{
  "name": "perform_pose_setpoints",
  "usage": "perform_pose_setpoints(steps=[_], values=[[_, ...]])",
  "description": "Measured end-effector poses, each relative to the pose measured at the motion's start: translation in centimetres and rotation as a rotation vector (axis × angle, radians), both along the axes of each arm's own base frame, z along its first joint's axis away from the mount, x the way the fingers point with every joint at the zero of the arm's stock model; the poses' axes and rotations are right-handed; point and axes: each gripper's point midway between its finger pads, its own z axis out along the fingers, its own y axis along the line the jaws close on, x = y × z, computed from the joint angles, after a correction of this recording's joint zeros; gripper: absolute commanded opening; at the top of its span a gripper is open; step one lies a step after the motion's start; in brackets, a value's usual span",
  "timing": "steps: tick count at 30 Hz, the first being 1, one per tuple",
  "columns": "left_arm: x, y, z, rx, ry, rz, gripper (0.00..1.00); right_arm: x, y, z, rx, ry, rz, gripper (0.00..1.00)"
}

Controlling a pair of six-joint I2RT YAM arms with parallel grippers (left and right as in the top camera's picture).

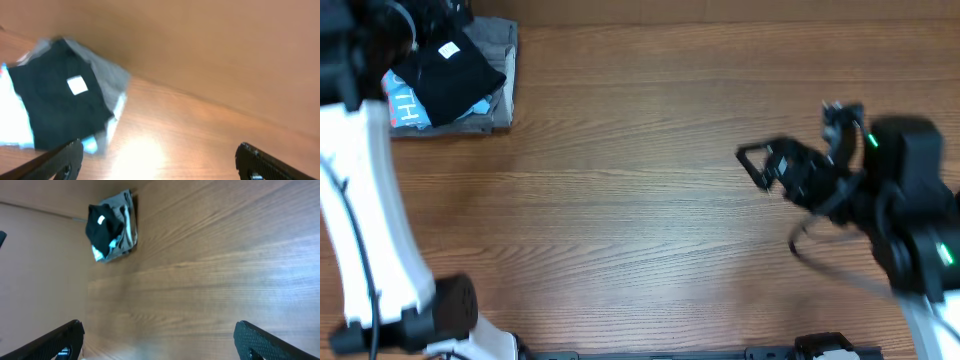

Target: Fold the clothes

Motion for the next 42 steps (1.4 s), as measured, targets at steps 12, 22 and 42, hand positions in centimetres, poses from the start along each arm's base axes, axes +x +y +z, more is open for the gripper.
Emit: perform_pose_setpoints(steps=[12,22,42], values=[[-15.2,-6.7,1.0,-0.102,0.189,-0.257,1.0,-12.9,-2.6,0.1,-0.043,-0.013,-0.054,1.0],[-27.8,-10.5,6.0,-0.013,-0.093,-0.365,1.0,-19.9,-4.7,-0.8,-0.042,-0.125,-0.152,1.0],[-45.9,-14.0,0.7,0.139,-0.447,-0.368,1.0,-22.0,-7.1,-1.5,-0.078,-0.252,-0.485,1.0]])
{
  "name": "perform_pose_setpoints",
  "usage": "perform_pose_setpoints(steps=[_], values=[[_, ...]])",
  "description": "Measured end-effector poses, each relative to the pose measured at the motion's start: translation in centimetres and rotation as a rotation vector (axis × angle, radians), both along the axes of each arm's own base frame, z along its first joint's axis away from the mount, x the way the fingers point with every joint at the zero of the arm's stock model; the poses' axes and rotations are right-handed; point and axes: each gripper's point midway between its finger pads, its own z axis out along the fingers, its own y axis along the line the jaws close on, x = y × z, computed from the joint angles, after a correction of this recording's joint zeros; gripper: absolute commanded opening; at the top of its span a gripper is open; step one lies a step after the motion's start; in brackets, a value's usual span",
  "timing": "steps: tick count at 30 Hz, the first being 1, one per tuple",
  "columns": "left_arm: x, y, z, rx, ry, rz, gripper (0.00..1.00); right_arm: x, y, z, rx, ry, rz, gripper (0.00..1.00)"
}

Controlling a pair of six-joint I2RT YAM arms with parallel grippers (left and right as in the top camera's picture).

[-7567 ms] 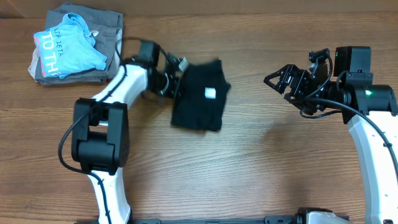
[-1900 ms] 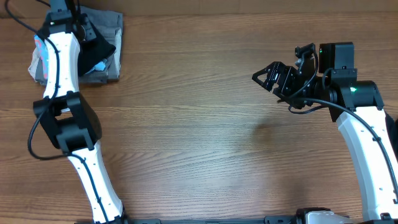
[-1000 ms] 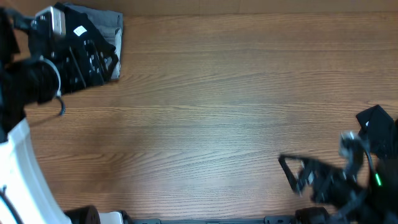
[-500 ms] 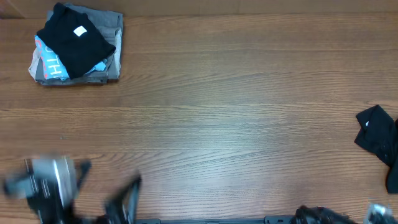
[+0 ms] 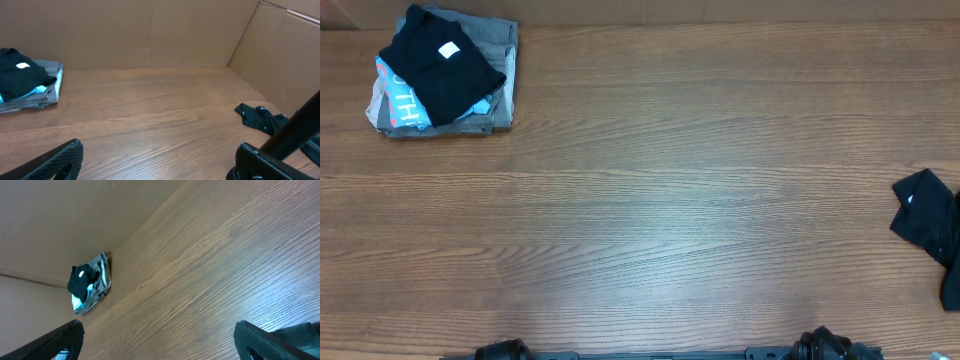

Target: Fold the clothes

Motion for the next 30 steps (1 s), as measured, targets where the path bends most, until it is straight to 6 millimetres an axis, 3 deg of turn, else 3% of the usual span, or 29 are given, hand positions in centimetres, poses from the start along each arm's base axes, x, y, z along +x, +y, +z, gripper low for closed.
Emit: perform_pose_setpoints(steps=[30], values=[[0.04,0.02,-0.4,-0.004,0.019,0.001,1.0,0.01,-0.13,-0.02,-0.003,0.001,-0.007,1.0]])
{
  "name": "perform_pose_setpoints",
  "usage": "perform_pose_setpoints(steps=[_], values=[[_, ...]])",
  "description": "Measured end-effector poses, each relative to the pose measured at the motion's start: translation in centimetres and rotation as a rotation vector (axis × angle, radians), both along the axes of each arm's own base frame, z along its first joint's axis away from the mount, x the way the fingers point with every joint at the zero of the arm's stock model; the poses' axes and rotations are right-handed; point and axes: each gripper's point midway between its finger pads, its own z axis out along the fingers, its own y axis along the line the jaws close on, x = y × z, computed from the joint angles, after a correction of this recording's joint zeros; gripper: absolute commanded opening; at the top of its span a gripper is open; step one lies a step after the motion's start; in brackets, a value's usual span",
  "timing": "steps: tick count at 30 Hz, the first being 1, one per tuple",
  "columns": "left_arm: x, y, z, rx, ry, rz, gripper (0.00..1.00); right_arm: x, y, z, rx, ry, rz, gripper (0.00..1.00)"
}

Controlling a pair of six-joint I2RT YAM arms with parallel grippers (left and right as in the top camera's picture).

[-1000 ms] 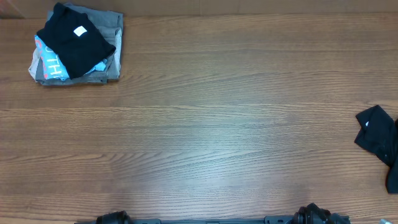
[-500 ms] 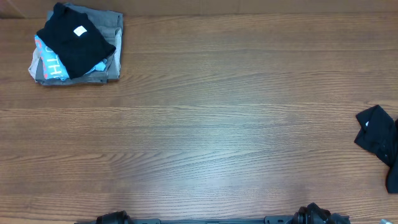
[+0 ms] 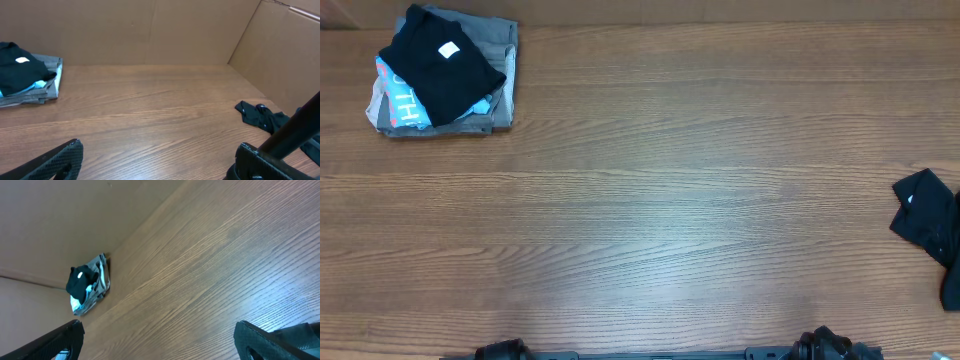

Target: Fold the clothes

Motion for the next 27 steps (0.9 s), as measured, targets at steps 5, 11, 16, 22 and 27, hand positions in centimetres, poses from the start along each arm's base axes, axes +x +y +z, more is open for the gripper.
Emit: perform_pose_setpoints(steps=[5,11,16,22,27], values=[[0.0,0.0,0.0,0.0,0.0,0.0,1.0,0.1,-0.5,-0.1,-0.013,0.004,-0.027,1.0],[0.0,0.0,0.0,0.0,0.001,0.002,1.0,3.9,-1.6,1.4,-0.039,-0.101,-0.06,1.0],[0.1,0.1,-0.1,0.001,0.006,0.007,1.0,8.6,-2.3,-0.5,-0.075,-0.142,-0.047,1.0],[0.1,0.2,-0.2,0.001,0.008,0.01,1.0,13.1,-1.8,-3.4,-0.093,-0.282,0.018,1.0],[0.1,0.2,-0.2,0.002,0.008,0.011,1.0,16.3,-1.6,-6.1,-0.103,-0.319,0.037,1.0]])
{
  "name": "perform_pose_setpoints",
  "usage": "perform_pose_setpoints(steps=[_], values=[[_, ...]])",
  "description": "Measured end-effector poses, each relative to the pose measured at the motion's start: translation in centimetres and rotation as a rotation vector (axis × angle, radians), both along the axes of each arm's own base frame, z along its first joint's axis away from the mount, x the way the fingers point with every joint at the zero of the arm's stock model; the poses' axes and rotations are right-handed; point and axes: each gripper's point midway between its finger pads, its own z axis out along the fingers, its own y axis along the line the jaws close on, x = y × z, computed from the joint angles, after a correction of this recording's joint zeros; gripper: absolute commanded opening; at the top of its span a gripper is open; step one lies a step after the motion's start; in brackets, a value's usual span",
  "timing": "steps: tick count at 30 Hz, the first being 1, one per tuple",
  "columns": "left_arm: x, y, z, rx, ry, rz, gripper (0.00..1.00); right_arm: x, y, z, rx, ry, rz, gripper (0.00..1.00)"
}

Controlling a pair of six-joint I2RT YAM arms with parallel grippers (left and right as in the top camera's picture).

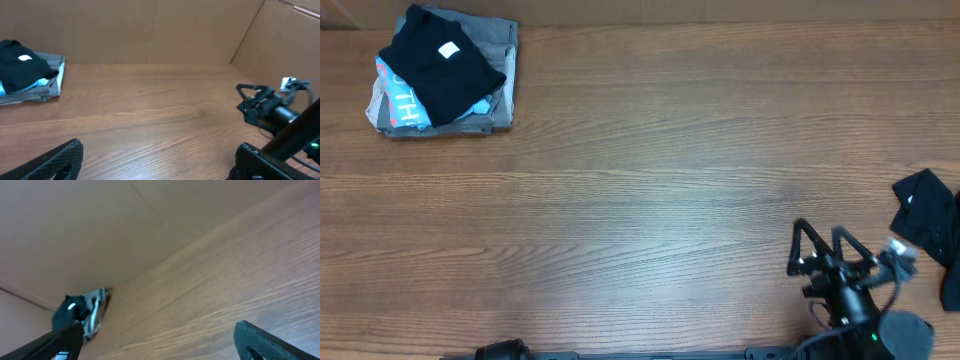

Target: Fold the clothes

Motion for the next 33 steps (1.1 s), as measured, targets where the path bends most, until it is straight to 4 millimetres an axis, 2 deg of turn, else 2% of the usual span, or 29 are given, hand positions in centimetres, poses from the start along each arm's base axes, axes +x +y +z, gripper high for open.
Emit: perform_pose_setpoints(steps=[6,15,19,23,33], values=[[0.0,0.0,0.0,0.0,0.001,0.001,1.0,2.1,0.2,-0.7,-0.112,-0.108,0.025,1.0],[0.0,0.0,0.0,0.001,0.0,0.002,1.0,4.0,0.0,-2.7,-0.261,-0.198,0.025,1.0],[0.0,0.0,0.0,0.001,0.001,0.003,1.0,4.4,-0.1,-2.7,-0.276,-0.243,0.009,1.0],[0.0,0.0,0.0,0.001,0.001,0.003,1.0,4.6,-0.7,-1.8,-0.286,-0.305,-0.031,1.0],[0.0,0.0,0.0,0.001,0.001,0.003,1.0,5.0,-2.5,-1.7,-0.287,-0.358,-0.146,1.0]])
